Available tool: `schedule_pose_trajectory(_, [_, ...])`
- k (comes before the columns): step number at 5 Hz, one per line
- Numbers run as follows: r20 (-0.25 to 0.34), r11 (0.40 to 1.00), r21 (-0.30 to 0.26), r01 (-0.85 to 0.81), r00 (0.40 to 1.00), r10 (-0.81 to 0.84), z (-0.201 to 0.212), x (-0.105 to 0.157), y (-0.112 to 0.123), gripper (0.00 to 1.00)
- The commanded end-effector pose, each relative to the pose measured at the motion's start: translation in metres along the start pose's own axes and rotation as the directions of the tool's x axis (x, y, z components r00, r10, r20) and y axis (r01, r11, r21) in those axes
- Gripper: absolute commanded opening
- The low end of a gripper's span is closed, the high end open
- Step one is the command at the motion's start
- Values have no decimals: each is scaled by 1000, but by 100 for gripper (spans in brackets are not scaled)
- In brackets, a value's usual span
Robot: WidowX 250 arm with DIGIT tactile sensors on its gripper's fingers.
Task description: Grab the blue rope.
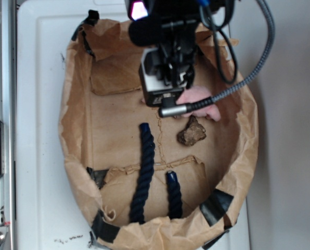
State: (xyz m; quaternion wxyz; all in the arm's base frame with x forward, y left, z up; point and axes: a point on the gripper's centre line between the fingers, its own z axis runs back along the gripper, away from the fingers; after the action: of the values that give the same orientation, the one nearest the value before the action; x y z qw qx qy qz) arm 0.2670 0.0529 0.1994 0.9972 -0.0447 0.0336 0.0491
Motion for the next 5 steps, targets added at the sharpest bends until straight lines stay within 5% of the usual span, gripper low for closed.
schedule_pose_trajectory(1, [70,1000,7,-15,997,14,17,-1,7,100])
schedule_pose_trajectory(2, [70,1000,7,-15,997,14,17,-1,7,100])
schedule_pose_trajectory(5, [34,997,39,-66,997,64,-35,12,-42,100])
